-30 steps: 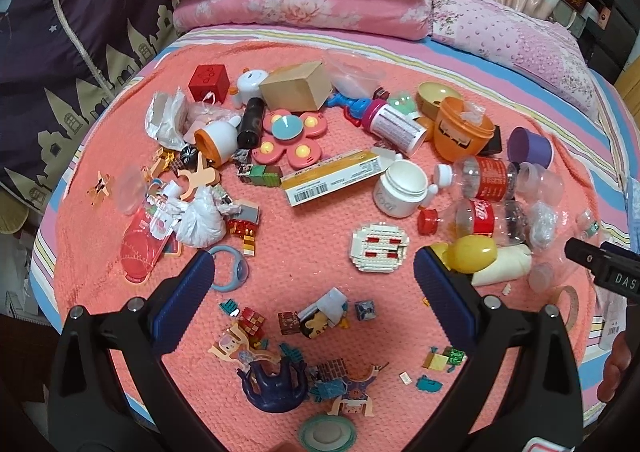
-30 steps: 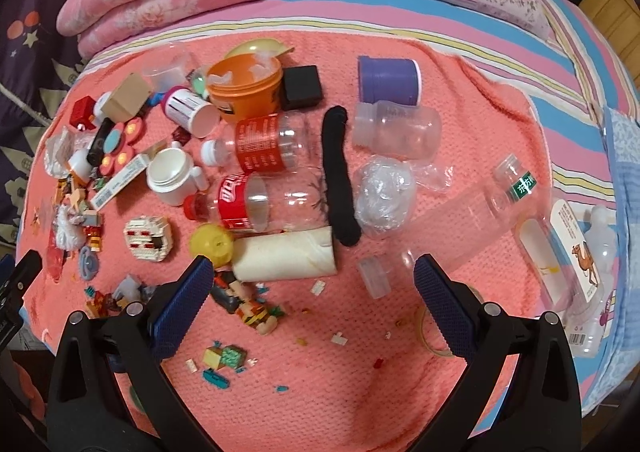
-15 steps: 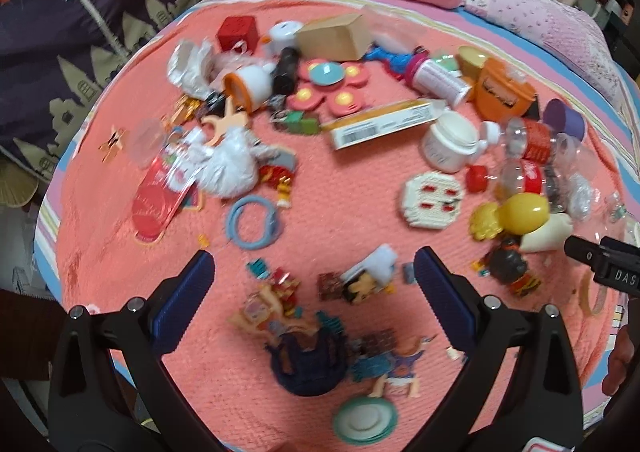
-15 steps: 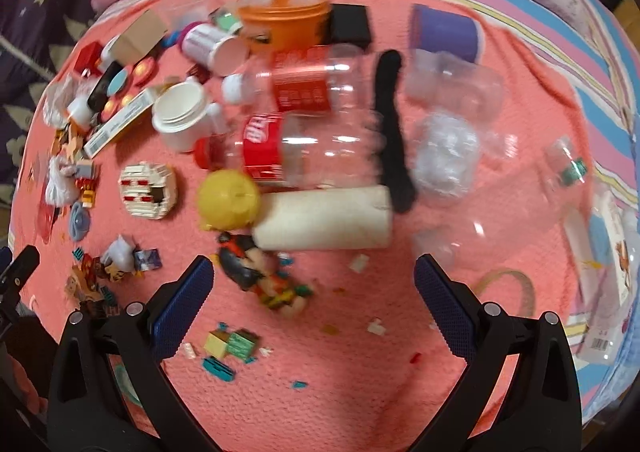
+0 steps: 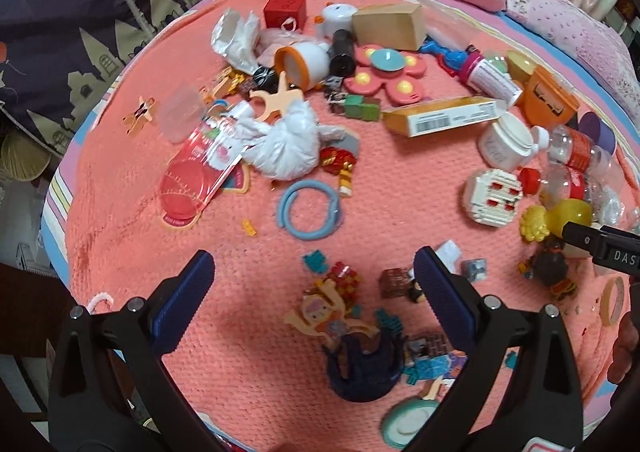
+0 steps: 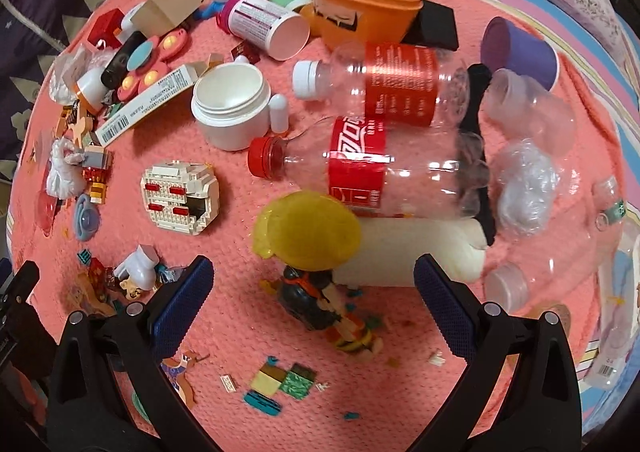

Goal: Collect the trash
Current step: 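Lower the right tool onto the yellow plastic ball and close around it, then close the left tool on the white lego house while right holds the ball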

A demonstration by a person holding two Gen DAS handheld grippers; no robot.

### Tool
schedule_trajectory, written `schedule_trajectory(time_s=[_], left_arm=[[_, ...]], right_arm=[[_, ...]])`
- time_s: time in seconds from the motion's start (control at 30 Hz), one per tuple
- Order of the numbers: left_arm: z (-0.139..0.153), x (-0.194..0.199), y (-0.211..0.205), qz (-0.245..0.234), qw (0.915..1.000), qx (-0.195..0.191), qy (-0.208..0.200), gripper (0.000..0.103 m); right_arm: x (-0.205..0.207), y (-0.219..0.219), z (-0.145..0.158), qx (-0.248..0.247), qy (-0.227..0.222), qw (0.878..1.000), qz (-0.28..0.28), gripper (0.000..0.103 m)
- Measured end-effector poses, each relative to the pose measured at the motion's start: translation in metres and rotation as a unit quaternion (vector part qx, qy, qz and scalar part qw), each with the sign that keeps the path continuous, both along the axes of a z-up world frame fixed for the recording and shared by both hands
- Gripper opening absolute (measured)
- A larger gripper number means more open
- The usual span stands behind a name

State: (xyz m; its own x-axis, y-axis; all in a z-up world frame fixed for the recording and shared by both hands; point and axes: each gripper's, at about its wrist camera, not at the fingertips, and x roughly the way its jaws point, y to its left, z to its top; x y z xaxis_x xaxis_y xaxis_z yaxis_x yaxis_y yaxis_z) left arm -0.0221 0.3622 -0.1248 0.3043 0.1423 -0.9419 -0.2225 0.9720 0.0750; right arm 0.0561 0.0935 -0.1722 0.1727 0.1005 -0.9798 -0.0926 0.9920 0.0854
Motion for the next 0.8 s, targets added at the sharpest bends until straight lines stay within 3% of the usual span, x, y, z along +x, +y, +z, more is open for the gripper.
schedule_trajectory(time_s=[0.2, 0.33, 0.47, 0.7, 0.8], left_arm=[[-0.008, -0.002, 0.013, 0.013, 0.9999, -0.01, 0.003, 0.096], [-0.012, -0.001, 0.018, 0.015, 0.9998, -0.014, 0.004, 0.096], [-0.016, 0.001, 0.025, 0.021, 0.9996, -0.018, 0.005, 0.096], [-0.025, 0.002, 0.039, 0.036, 0.9989, -0.026, 0.01, 0.096], [-0.027, 0.005, 0.042, 0.036, 0.9989, -0.029, 0.01, 0.096]], right_arm=[[0.003, 0.002, -0.014, -0.006, 0.018, 1.0, -0.012, 0.094], [0.006, 0.003, -0.016, -0.019, 0.014, 1.0, -0.012, 0.078], [0.015, 0.003, -0.018, -0.028, 0.013, 0.999, -0.025, 0.071], [0.02, 0.012, -0.019, -0.048, 0.007, 0.999, -0.024, 0.051], [0.02, 0.013, -0.019, -0.052, 0.007, 0.998, -0.027, 0.049]])
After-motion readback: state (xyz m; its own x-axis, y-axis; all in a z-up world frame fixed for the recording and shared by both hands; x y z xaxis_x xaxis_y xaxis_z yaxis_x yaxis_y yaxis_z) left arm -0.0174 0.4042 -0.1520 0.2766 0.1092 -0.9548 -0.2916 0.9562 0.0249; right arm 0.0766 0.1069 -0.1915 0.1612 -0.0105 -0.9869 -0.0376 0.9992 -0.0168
